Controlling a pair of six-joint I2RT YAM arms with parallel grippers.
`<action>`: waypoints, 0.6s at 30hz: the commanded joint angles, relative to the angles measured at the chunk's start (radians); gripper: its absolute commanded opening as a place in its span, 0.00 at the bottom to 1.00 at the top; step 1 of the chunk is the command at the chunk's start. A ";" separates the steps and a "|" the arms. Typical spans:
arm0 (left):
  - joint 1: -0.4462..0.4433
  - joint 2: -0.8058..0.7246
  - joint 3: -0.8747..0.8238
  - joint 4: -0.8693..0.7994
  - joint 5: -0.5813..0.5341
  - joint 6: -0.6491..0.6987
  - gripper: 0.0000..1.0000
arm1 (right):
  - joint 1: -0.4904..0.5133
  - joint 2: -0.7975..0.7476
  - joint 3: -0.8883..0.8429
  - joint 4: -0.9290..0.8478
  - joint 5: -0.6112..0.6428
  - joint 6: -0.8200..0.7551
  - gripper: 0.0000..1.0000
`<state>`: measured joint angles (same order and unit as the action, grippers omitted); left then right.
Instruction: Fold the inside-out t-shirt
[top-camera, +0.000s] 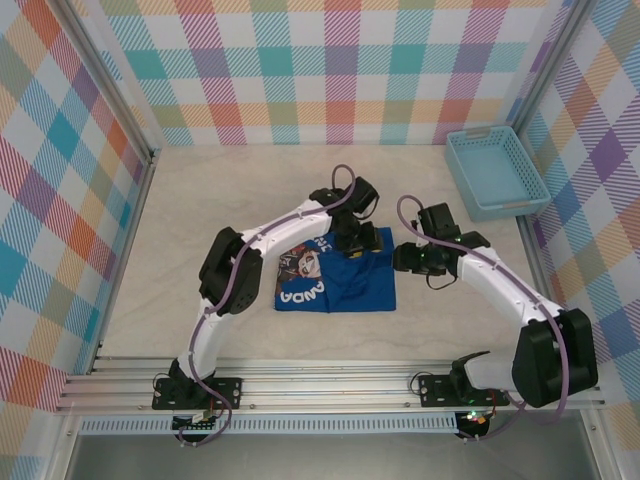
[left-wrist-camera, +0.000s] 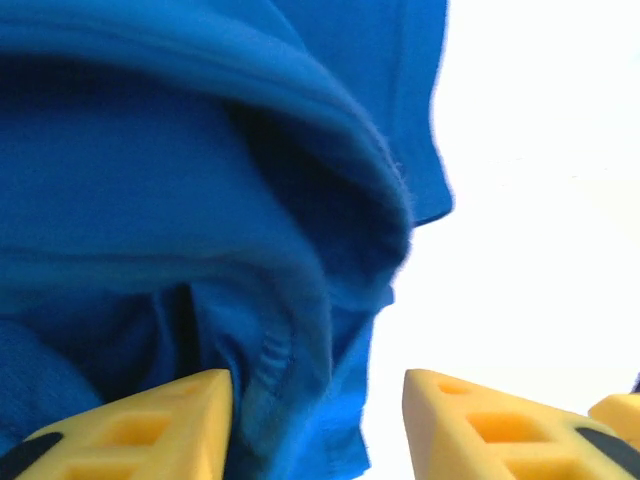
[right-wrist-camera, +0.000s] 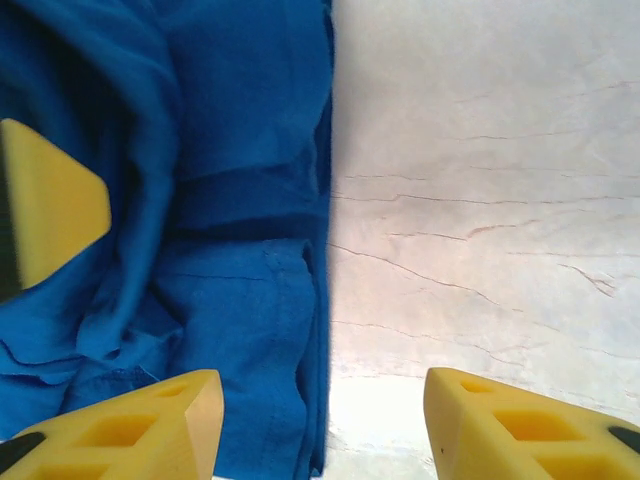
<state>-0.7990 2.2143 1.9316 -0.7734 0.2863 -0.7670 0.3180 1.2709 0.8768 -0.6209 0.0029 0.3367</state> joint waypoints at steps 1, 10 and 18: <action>-0.028 0.016 0.047 0.043 0.059 -0.025 0.54 | -0.015 -0.060 -0.011 -0.045 0.049 0.028 0.56; -0.023 -0.010 0.113 -0.001 0.070 0.075 0.63 | -0.031 -0.182 -0.039 -0.054 0.062 0.087 0.56; 0.066 -0.409 -0.359 0.070 -0.135 0.232 0.79 | -0.028 0.007 0.004 0.218 -0.235 0.110 0.67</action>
<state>-0.7887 1.9785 1.7172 -0.7242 0.2409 -0.6106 0.2939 1.1713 0.8467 -0.5529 -0.0849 0.4187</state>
